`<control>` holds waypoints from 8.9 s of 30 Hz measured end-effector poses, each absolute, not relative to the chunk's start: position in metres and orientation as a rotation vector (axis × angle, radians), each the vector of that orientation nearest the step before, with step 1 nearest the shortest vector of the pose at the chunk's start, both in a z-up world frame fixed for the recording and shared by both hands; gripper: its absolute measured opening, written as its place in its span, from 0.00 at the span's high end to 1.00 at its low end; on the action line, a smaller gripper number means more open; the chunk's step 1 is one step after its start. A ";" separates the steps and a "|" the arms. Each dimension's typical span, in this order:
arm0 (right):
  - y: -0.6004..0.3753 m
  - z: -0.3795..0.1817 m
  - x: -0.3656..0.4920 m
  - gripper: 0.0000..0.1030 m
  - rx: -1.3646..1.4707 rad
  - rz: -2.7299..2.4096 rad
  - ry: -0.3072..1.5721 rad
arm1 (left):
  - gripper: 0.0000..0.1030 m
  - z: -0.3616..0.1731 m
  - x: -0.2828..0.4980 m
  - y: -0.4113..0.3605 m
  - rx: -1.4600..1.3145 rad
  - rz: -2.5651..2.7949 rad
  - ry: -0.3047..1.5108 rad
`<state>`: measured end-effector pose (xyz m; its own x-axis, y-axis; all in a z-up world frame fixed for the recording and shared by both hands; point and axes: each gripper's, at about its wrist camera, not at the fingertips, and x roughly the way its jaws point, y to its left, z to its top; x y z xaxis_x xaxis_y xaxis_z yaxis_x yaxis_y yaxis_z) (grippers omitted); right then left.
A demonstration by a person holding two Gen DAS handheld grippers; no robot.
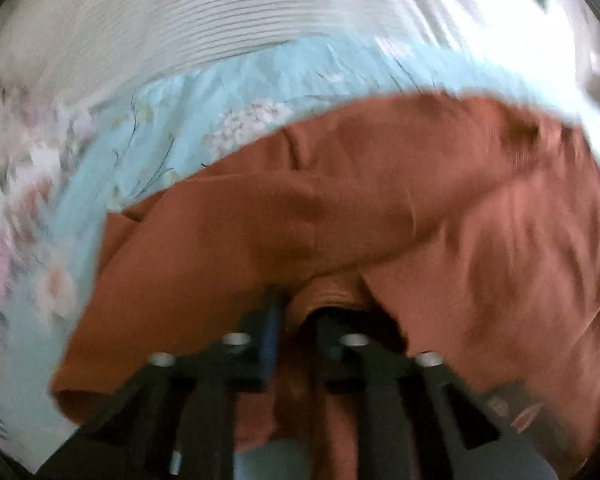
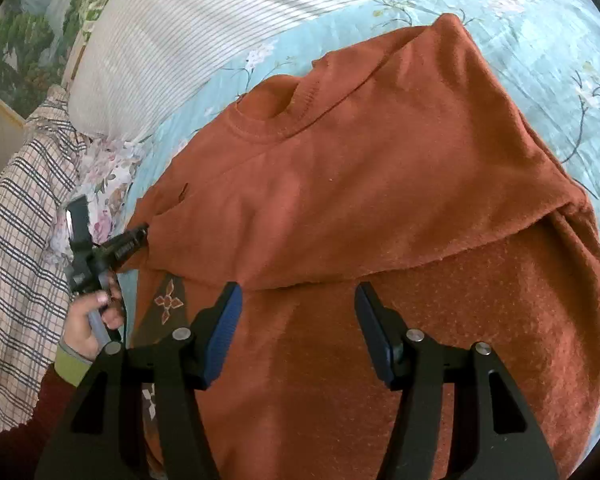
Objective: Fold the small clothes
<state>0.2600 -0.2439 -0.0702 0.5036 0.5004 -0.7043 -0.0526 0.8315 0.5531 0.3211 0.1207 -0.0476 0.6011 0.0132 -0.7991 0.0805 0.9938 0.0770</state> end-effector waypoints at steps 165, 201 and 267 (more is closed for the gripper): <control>-0.360 0.005 0.117 0.91 0.647 0.678 0.534 | 0.96 0.038 0.079 0.148 -0.605 -0.439 0.500; -0.334 -0.032 0.269 0.62 0.456 0.449 0.814 | 0.73 -0.052 0.289 0.105 -0.467 -0.259 0.813; -0.309 -0.046 0.196 0.33 0.569 0.311 0.813 | 0.85 -0.096 0.256 0.130 -0.927 -0.035 0.740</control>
<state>0.1963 -0.3089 -0.0455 0.6540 0.4693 -0.5933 -0.0465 0.8078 0.5876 0.2562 0.1299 -0.0961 0.7562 -0.3321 -0.5638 -0.2772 0.6179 -0.7358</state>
